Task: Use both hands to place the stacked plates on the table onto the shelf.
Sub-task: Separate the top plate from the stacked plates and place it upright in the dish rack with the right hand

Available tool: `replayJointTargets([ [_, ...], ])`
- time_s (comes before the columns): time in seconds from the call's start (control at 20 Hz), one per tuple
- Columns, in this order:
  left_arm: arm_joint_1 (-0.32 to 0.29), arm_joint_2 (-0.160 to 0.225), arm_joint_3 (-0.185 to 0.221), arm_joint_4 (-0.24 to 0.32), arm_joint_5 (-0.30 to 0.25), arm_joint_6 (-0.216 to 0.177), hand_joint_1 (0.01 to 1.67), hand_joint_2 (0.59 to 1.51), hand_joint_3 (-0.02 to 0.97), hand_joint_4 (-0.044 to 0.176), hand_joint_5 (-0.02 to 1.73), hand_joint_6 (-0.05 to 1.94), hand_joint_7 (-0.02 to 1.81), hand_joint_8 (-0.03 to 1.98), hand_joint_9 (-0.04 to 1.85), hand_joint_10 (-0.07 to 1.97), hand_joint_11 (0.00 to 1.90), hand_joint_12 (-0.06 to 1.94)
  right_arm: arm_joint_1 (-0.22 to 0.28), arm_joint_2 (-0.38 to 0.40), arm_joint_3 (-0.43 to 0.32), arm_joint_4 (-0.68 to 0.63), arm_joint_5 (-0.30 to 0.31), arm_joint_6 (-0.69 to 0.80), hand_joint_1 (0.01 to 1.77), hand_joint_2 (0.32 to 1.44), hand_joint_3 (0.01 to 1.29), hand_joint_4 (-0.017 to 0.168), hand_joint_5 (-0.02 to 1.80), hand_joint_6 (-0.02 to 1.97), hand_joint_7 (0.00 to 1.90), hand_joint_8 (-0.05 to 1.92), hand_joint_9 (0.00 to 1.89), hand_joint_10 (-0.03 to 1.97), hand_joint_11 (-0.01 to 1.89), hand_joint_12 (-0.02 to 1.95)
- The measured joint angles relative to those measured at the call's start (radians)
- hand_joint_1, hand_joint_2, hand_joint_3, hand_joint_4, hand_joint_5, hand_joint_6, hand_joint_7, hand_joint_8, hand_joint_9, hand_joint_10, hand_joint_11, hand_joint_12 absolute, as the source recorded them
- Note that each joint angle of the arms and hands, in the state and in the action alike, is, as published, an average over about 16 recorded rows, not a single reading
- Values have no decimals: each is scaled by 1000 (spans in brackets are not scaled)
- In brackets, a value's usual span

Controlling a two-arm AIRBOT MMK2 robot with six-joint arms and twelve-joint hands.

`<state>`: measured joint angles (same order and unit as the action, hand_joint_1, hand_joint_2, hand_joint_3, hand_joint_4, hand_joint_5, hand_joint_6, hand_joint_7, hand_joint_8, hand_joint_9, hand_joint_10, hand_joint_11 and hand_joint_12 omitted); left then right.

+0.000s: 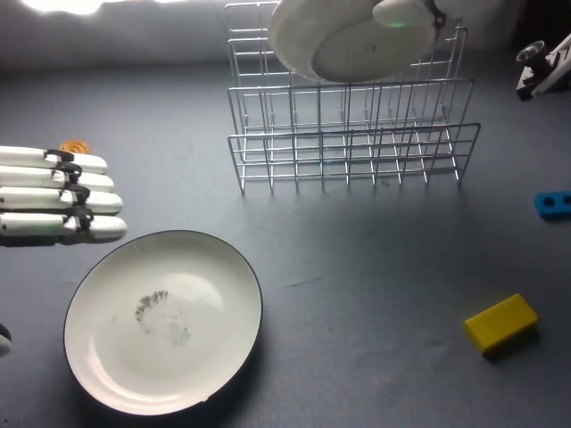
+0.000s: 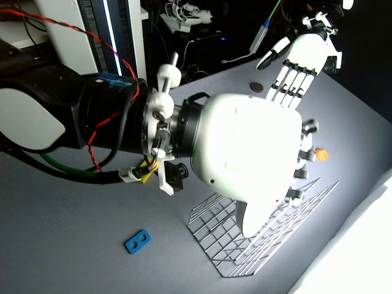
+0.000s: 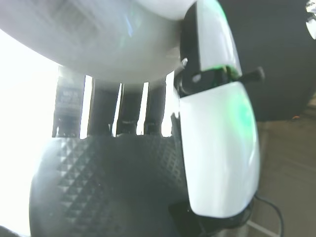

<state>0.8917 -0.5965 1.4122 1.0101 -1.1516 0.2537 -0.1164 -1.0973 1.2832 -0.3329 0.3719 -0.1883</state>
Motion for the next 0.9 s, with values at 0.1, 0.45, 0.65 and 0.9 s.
replayJointTargets([
  [0.1, 3, -3, -1, 20, 5, 22, 20, 1188, 10, 5, 27, 5, 22, 10, 18, 6, 15, -10, -3, -14, 18, 16, -6, 0, 1216, 994, 10, 0, 955, 1021, 1102, 764, 1354, -7, 889, 1077],
  [0.45, 25, -5, -18, 93, 63, 61, 20, 1189, 10, 7, 28, 5, 21, 10, 19, 6, 15, -10, -19, -58, 77, 57, -22, 1, 1210, 1002, 10, 0, 954, 1015, 1099, 762, 1345, -6, 887, 1077],
  [0.65, 42, 0, -33, 119, 101, 61, 19, 1189, 10, 8, 30, 5, 22, 10, 19, 7, 15, -9, -36, -82, 111, 73, -22, 2, 1205, 1002, 10, 0, 953, 1010, 1106, 756, 1344, -7, 886, 1077],
  [0.9, 59, 10, -61, 129, 135, 57, 19, 1191, 10, 8, 30, 4, 21, 10, 19, 7, 15, -8, -60, -108, 150, 93, -19, 3, 1201, 1003, 10, -1, 953, 1000, 1111, 747, 1343, -6, 885, 1078],
])
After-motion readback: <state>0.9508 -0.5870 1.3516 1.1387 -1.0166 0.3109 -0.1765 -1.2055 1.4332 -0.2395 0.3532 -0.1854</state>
